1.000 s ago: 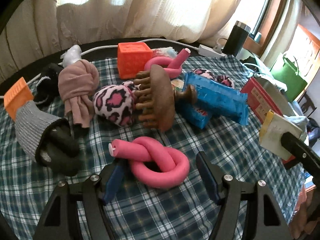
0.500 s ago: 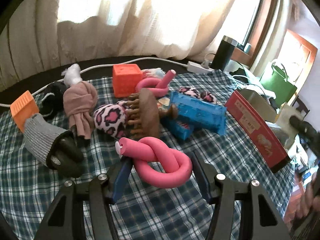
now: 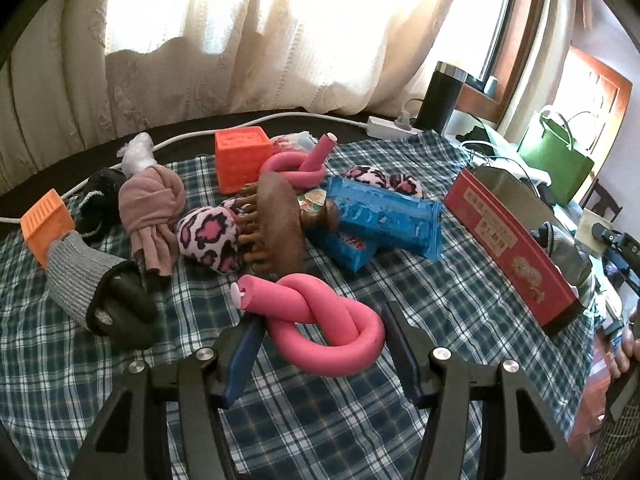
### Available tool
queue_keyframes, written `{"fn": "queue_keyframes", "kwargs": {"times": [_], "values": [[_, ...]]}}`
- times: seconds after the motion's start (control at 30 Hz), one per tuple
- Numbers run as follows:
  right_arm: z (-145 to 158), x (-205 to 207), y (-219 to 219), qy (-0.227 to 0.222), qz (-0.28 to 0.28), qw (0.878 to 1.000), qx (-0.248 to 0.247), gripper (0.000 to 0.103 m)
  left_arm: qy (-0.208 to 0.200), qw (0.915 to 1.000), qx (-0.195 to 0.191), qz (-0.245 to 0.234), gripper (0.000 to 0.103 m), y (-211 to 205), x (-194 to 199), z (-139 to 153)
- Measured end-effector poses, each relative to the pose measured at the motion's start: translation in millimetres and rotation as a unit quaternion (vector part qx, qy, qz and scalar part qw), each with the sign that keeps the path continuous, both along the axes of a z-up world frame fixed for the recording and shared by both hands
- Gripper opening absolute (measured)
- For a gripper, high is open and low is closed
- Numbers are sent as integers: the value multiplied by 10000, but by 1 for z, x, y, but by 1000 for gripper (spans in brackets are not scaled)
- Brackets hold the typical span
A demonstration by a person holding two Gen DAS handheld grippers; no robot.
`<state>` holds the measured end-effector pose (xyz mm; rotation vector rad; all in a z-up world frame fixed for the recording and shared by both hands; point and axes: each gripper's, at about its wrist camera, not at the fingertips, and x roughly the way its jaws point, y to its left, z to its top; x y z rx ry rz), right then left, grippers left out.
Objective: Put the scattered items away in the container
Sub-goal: 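Carry the medicine box into the red tin and open the right gripper while the left holds the tube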
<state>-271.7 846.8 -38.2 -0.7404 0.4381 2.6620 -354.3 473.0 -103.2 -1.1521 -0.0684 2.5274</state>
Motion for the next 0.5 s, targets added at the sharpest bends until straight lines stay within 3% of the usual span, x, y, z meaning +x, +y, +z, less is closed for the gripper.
{"fn": "queue_keyframes", "kwargs": {"times": [0.3,0.5], "values": [[1,2,15,163,-50,9999,-24,54,191,9996,71,-203,61,19,17,29],[2,6,9,224,436,9987,-159,54,298,9982,120,-503,61,47,28,44]]}}
